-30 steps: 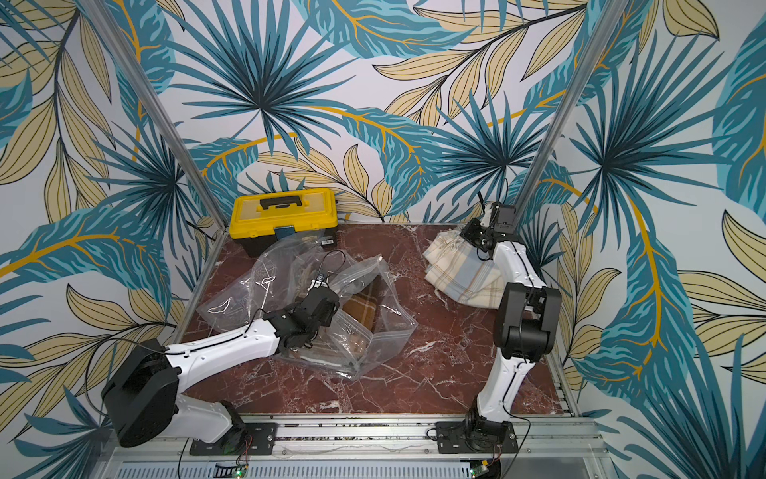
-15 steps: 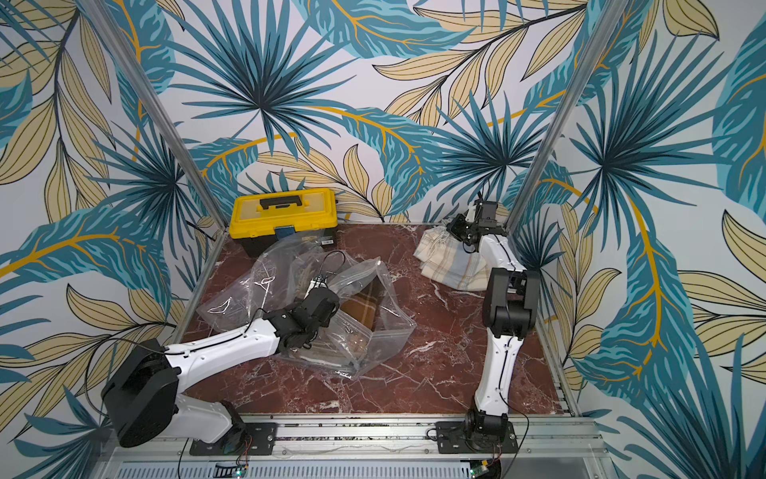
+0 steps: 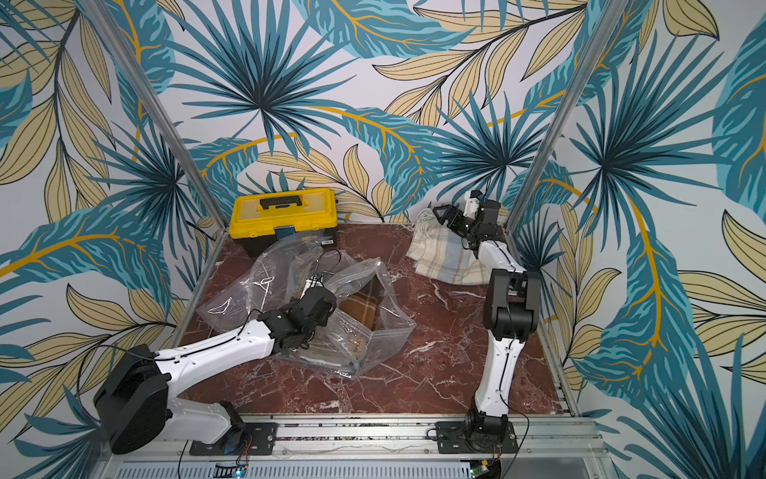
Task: Take the blanket out of the vacuum bag
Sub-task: Place the blanket at the corner of the board.
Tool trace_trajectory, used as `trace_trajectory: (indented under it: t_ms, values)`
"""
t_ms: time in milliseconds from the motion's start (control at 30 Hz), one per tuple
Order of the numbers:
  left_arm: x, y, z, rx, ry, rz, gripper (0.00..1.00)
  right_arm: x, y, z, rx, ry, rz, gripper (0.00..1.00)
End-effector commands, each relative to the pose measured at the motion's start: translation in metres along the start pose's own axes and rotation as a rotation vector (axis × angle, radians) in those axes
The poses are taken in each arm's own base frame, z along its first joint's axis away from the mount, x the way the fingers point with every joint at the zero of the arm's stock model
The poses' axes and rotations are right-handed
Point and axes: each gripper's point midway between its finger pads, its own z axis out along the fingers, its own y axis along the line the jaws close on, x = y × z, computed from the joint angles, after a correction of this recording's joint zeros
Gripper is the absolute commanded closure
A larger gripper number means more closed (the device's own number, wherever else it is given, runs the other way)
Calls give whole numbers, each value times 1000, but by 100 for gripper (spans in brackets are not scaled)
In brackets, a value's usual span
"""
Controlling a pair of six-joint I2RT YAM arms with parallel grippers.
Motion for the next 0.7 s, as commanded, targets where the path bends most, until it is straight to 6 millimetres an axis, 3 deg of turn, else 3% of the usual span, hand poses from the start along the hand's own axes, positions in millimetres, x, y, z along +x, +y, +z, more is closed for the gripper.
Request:
trace_trajectory:
  t_ms: [0,33,167,300,467,667]
  values:
    - [-4,5,-5,-5,-11,-22,100,-18,15,-38,121,-45,-99,1]
    - [-4,3,-5,0,-11,-19,100,-14,6,-46,192,-35,-92,1]
    - [-7,-2,-3,13,-17,-14,100,26,-61,-81,542,65,34,1]
    - [-11,-10,-4,39,-24,-11,100,57,-108,-91,648,142,134,1]
    - [-11,-16,-6,62,-33,-5,100,82,-142,-75,629,235,245,1]
    - [-7,-13,-11,69,-42,-11,100,109,-180,-87,715,337,397,1]
